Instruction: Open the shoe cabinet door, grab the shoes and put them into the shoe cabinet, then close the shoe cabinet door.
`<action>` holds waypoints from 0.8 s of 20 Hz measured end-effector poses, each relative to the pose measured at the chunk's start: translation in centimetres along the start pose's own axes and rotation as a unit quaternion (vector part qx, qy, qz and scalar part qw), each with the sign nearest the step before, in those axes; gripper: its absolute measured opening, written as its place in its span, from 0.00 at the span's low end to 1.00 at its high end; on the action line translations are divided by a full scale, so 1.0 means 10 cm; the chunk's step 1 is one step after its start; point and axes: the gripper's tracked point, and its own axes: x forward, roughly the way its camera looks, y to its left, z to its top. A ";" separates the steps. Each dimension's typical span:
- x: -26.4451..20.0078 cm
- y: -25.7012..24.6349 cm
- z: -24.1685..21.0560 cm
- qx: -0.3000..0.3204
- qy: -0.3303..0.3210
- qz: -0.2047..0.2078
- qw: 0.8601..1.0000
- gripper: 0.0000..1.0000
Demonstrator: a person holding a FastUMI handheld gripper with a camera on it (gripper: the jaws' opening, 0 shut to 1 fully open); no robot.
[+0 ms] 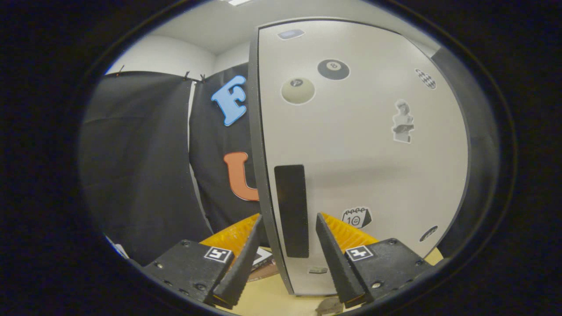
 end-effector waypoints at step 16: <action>0.08 -0.06 -0.07 -0.042 0.004 -0.011 0.999 0.27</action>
